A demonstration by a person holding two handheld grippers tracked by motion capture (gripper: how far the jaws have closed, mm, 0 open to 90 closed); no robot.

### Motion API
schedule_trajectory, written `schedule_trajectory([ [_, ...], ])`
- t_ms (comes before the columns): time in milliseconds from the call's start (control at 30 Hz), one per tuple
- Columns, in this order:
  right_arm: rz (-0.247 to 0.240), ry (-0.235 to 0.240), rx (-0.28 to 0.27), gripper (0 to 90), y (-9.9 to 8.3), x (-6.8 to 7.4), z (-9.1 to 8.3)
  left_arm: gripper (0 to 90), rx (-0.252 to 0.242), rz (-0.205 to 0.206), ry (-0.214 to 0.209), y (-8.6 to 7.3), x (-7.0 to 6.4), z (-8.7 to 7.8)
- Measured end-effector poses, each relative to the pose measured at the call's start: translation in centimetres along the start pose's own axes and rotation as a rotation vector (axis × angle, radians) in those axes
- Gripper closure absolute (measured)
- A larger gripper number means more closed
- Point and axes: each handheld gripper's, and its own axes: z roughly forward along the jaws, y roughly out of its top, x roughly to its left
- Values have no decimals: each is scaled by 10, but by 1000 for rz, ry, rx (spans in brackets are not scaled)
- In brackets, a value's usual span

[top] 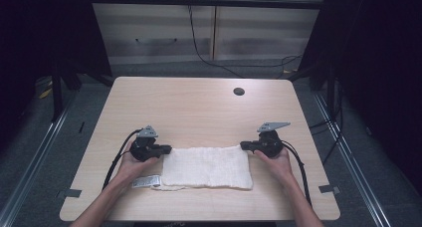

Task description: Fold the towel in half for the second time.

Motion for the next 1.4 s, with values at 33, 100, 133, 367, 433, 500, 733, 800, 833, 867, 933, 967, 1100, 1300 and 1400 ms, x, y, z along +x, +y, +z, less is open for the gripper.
schedule_trajectory([
  [33,-3,1,-11,875,1,0,-2,853,-16,-5,-6,1,0,-4],
  [100,0,0,-16,875,2,1,-3,853,-22,-11,-10,2,1,-5],
  [133,1,2,-20,875,2,1,-4,853,-27,-9,-6,2,1,-7],
  [367,-24,10,-53,874,8,5,-13,853,-68,-23,-9,13,-2,-12],
  [433,-25,7,-57,875,9,5,-16,853,-80,-13,-13,17,-5,-14],
  [500,-29,6,-60,875,11,4,-19,853,-97,-17,-16,21,-5,-18],
  [733,-35,-12,-85,875,25,2,-27,852,-142,-13,-25,34,-6,-31],
  [800,-45,-19,-84,875,31,1,-29,852,-156,-11,-26,39,-6,-33],
  [833,-47,-27,-89,875,37,0,-30,852,-169,-13,-29,41,-6,-35],
  [867,-47,-27,-89,875,37,0,-30,852,-184,-22,-35,43,-6,-37],
  [933,-46,-29,-105,875,43,0,-29,851,-212,-29,-54,45,-5,-40],
  [967,-45,-26,-107,875,42,0,-27,851,-208,-24,-44,44,-5,-40],
  [1100,-52,-30,-90,875,38,2,-19,852,-174,-42,-29,34,-2,-31],
  [1300,-67,-12,-91,875,29,10,-15,852,-138,-72,3,23,7,-22],
  [1400,-77,-1,-99,875,26,15,-17,852,-118,-84,12,19,10,-19],
])
